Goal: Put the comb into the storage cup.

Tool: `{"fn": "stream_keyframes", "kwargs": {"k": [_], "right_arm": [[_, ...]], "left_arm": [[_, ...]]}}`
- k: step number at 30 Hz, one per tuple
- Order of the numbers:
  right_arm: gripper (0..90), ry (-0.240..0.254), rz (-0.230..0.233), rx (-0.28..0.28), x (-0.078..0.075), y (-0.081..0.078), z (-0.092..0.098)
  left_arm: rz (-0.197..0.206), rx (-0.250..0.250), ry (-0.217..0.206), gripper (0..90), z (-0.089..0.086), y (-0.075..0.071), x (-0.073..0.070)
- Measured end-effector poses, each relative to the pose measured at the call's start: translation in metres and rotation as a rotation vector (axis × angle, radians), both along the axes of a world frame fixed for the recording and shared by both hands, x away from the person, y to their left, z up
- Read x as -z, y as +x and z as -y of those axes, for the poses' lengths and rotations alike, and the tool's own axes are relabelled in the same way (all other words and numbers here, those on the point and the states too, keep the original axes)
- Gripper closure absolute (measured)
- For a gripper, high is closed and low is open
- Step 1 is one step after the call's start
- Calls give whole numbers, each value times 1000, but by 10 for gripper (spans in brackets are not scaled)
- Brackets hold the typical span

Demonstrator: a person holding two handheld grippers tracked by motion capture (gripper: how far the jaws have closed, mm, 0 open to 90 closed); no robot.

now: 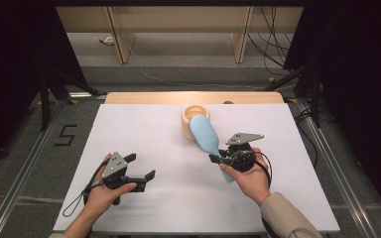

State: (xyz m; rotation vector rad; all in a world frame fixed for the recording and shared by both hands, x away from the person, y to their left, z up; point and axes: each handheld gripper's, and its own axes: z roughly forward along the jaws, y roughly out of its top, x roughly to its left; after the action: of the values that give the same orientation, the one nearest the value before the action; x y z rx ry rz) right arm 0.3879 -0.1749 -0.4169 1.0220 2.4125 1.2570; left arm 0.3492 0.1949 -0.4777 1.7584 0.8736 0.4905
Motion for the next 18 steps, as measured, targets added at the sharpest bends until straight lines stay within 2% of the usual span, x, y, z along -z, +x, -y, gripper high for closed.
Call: {"fn": "stream_keyframes", "kwargs": {"k": [6, 18], "right_arm": [[702, 11, 10, 4, -2, 0, 2], [702, 29, 1, 10, -2, 1, 3]], "left_arm": [[2, 1, 1, 53, 0, 0, -1], [0, 5, 4, 53, 1, 0, -1]]}}
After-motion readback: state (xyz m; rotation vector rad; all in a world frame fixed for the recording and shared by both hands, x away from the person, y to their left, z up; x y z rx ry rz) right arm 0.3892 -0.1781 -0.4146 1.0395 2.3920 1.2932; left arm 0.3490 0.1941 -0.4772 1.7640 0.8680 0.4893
